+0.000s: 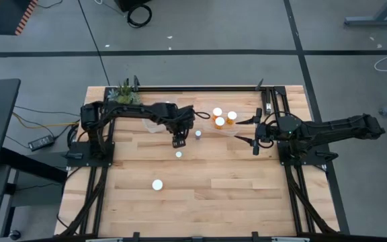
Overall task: Pick and place medicine bottles into bin by pill shape (circle, oval)
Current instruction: Put the yellow pill bottle into the left bin
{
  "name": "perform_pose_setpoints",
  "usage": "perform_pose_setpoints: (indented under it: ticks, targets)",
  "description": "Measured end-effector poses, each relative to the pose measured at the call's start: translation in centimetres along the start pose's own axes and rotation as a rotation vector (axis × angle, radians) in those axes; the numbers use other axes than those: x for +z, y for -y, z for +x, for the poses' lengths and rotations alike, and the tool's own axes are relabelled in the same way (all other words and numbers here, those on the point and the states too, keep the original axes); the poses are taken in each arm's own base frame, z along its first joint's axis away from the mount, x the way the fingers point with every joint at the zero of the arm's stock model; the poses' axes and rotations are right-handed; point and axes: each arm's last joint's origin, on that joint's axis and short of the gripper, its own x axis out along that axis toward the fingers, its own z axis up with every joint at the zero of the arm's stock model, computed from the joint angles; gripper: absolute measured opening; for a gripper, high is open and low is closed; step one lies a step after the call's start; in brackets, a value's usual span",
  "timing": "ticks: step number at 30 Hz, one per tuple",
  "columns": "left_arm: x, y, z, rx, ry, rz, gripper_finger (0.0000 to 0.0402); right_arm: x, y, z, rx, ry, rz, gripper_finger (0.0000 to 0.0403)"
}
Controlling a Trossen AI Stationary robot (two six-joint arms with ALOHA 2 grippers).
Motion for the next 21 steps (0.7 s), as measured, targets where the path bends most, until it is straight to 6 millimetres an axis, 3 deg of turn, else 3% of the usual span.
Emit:
perform_pose_setpoints:
  ticks: [21]
  targets:
    - [-0.07, -0.02, 0.38, 0.002, 0.029, 0.013, 0.0122, 0.0, 0.0, 0.0, 0.0, 0.0, 0.001, 0.0254]
